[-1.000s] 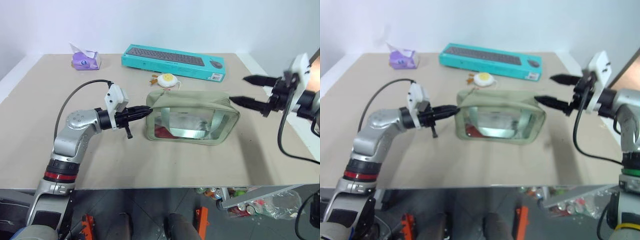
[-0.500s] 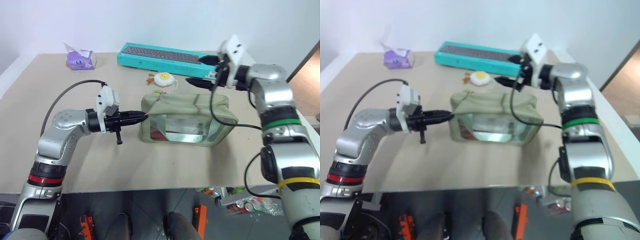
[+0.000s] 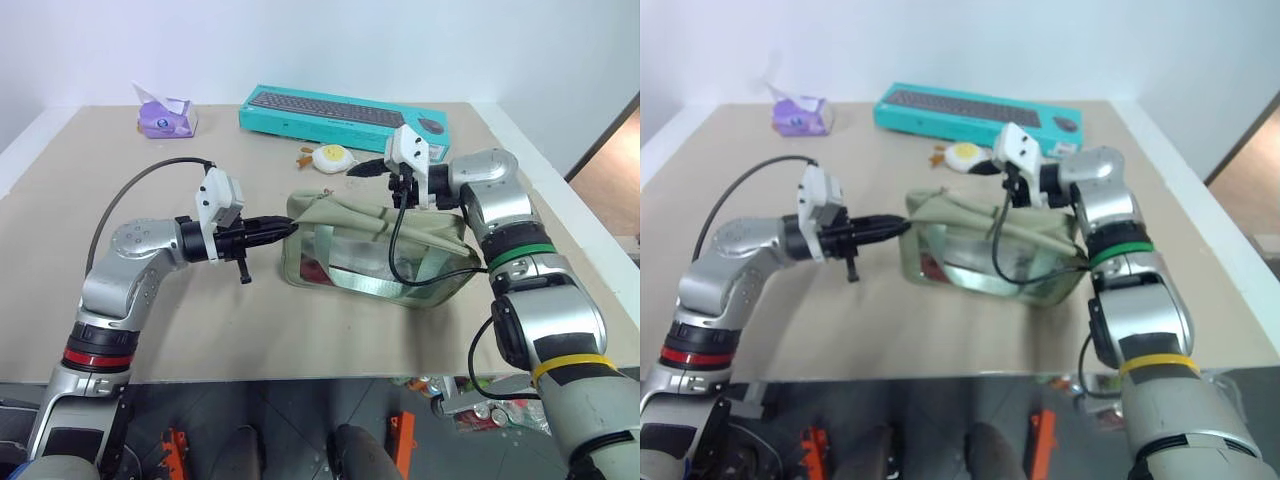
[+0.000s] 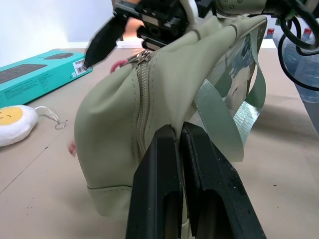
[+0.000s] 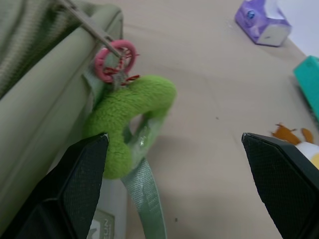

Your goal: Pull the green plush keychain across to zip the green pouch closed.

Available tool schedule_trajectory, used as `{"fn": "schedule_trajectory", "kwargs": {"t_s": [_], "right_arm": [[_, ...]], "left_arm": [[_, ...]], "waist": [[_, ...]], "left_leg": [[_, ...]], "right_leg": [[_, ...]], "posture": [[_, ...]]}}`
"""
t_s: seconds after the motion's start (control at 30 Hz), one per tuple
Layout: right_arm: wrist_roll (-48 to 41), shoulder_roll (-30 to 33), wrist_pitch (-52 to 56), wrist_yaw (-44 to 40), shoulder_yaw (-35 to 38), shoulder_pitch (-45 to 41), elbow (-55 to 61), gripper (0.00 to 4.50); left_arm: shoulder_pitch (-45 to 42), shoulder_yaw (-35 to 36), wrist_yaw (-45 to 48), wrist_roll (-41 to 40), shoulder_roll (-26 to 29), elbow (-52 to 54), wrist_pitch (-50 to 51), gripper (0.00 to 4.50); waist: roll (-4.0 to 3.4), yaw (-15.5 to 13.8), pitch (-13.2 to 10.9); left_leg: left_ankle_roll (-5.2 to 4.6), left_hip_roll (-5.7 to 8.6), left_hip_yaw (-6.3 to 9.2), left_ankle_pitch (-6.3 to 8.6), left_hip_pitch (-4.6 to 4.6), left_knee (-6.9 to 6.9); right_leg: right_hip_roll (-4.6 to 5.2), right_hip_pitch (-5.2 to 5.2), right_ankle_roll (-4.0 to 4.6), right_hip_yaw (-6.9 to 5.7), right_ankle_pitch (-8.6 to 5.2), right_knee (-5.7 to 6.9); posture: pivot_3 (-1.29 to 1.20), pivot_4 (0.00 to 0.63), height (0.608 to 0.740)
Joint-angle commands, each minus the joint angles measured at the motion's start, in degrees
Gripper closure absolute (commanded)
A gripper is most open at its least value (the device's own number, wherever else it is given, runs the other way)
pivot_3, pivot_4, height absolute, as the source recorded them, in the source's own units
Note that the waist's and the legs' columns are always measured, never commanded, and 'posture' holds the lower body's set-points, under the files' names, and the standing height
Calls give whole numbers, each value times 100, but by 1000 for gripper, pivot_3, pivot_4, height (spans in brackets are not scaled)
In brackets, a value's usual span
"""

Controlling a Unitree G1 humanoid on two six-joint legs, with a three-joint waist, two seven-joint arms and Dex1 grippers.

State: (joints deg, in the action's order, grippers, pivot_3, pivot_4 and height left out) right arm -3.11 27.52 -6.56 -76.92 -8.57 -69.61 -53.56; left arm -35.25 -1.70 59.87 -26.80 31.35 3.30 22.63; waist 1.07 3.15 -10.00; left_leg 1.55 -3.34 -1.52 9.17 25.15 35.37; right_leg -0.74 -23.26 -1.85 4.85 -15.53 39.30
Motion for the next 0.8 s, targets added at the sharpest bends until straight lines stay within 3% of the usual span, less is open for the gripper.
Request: {"fn": "schedule_trajectory", "kwargs": {"t_s": [0.03, 0.63, 0.8], "right_arm": [[-189, -20, 218, -226, 98, 29, 530, 44], [-451, -484, 766, 147, 332, 12, 861, 44], [-513, -545, 882, 142, 373, -4, 866, 1594]], "left_arm": [[-203, 19, -32, 43, 8, 111, -72, 4500], [-154, -47, -82, 115, -114, 161, -10, 4500], [-198, -37, -102, 157, -132, 54, -57, 4500]], "waist": [[0, -5, 0], [0, -34, 0], [0, -32, 0]], "left_leg": [[0, 0, 0, 0, 0, 0], [0, -1, 1, 0, 0, 1], [0, -1, 1, 0, 0, 0]], "right_leg": [[0, 0, 0, 0, 0, 0], [-1, 0, 1, -1, 0, 0], [-1, 0, 1, -1, 0, 0]], "posture": [[0, 150, 740], [0, 150, 740], [0, 150, 740]]}}
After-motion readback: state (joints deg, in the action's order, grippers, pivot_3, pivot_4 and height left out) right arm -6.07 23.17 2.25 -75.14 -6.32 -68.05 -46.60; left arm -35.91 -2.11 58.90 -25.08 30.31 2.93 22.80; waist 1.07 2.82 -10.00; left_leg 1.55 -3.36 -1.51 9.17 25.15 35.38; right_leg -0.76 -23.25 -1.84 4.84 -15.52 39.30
